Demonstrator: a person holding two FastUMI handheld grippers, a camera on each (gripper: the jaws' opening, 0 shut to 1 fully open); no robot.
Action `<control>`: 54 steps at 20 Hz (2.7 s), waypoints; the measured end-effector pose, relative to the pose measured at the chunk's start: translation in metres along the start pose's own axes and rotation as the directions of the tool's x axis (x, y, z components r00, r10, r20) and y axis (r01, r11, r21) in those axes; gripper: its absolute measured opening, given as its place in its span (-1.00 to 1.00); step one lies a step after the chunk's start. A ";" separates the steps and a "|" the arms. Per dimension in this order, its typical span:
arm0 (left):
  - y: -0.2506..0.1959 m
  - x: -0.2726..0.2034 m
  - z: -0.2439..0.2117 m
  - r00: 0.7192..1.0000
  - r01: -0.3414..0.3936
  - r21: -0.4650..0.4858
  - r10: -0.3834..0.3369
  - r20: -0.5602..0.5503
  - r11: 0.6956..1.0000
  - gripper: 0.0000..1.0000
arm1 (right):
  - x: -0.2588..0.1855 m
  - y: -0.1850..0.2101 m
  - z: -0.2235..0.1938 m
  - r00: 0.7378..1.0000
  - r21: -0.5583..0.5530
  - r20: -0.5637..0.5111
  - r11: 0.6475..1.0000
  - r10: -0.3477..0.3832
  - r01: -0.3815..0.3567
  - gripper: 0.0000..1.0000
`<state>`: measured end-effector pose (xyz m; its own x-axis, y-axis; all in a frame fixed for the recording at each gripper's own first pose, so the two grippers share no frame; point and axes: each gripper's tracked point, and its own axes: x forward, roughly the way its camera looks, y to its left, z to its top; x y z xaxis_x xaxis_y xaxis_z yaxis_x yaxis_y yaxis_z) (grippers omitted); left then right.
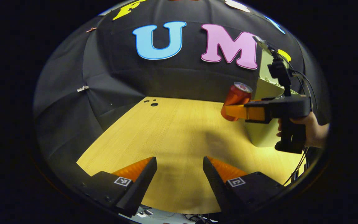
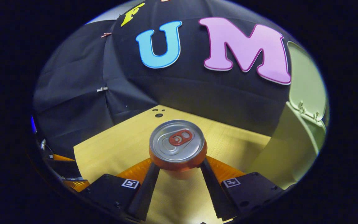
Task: Press the lid of the desktop garbage bin to open it, pick up the crumpled paper on the desktop and throw it into the bin, then pick up the pop can on the desktop and drop it into the bin, and finally close the garbage bin lid.
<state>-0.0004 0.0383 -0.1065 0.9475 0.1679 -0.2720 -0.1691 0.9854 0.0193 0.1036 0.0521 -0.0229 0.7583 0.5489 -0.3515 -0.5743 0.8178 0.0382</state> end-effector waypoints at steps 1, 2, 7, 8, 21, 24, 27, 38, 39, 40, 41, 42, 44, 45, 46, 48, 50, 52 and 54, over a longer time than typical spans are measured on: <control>-0.004 -0.005 -0.001 1.000 0.013 -0.006 -0.013 0.008 1.000 0.92 | -0.011 0.000 0.008 1.000 0.014 0.004 1.000 0.002 -0.002 0.63; -0.008 -0.009 -0.002 0.999 0.029 -0.013 -0.029 0.014 0.999 0.92 | -0.024 0.000 0.017 1.000 0.029 0.012 1.000 0.001 -0.001 0.63; -0.020 -0.027 -0.002 0.996 0.078 -0.015 -0.077 0.048 0.997 0.92 | -0.078 -0.019 0.066 0.996 0.061 0.067 0.997 -0.052 0.048 0.63; -0.021 -0.030 0.000 0.995 0.084 -0.006 -0.084 0.059 0.996 0.92 | -0.088 -0.025 0.076 0.995 0.065 0.081 0.996 -0.066 0.061 0.63; -0.036 -0.023 0.005 0.992 0.118 0.000 -0.118 0.050 0.993 0.92 | -0.162 -0.144 0.156 0.954 0.139 0.182 0.967 -0.237 0.214 0.63; -0.042 -0.009 0.006 0.994 0.106 -0.007 -0.106 0.033 0.994 0.92 | -0.160 -0.178 0.144 0.946 0.142 0.164 0.956 -0.280 0.258 0.62; -0.052 0.003 0.017 0.993 0.104 -0.003 -0.104 0.047 0.995 0.92 | -0.156 -0.205 0.129 0.940 0.133 0.135 0.945 -0.314 0.297 0.63; -0.069 0.035 0.018 0.993 0.121 0.008 -0.121 -0.001 0.993 0.92 | -0.128 -0.246 0.070 0.924 0.149 0.024 0.915 -0.382 0.374 0.64; -0.067 0.037 0.017 0.993 0.119 0.006 -0.119 -0.006 0.993 0.92 | -0.125 -0.247 0.067 0.924 0.151 0.015 0.914 -0.383 0.377 0.65; -0.065 0.039 0.017 0.993 0.115 0.003 -0.115 -0.010 0.993 0.92 | -0.121 -0.247 0.064 0.924 0.157 0.007 0.913 -0.382 0.376 0.64; -0.063 0.040 0.017 0.994 0.112 -0.001 -0.112 -0.014 0.994 0.92 | -0.119 -0.247 0.063 0.925 0.163 0.002 0.913 -0.380 0.375 0.65; -0.062 0.041 0.017 0.994 0.109 -0.006 -0.109 -0.016 0.994 0.92 | -0.116 -0.247 0.061 0.925 0.168 -0.002 0.912 -0.379 0.374 0.65; -0.058 0.043 0.015 0.994 0.104 -0.014 -0.104 -0.024 0.995 0.92 | -0.114 -0.249 0.059 0.924 0.167 -0.007 0.910 -0.384 0.379 0.67; -0.057 0.043 0.014 0.994 0.102 -0.018 -0.103 -0.029 0.995 0.92 | -0.113 -0.248 0.059 0.924 0.170 -0.010 0.910 -0.383 0.379 0.67; -0.056 0.042 0.013 0.994 0.102 -0.022 -0.103 -0.034 0.995 0.92 | -0.111 -0.248 0.058 0.924 0.175 -0.012 0.909 -0.381 0.377 0.67; -0.052 0.043 0.011 0.994 0.097 -0.029 -0.098 -0.040 0.995 0.92 | -0.108 -0.250 0.057 0.923 0.177 -0.017 0.908 -0.384 0.380 0.68; -0.049 0.043 0.010 0.995 0.089 -0.036 -0.091 -0.046 0.995 0.92 | -0.106 -0.249 0.059 0.924 0.177 -0.010 0.909 -0.383 0.378 0.69; -0.047 0.044 0.009 0.995 0.086 -0.047 -0.088 -0.048 0.995 0.92 | -0.105 -0.250 0.065 0.917 0.179 0.018 0.904 -0.397 0.388 0.79; -0.045 0.043 0.009 0.995 0.081 -0.054 -0.083 -0.049 0.995 0.92 | -0.107 -0.250 0.075 0.913 0.184 0.053 0.902 -0.405 0.389 0.99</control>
<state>0.0507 0.0015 -0.1108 0.9438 0.0836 -0.3199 -0.1064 0.9928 -0.0547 0.1890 -0.1982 0.0759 0.9412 0.1793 -0.2864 -0.1661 0.9836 0.0698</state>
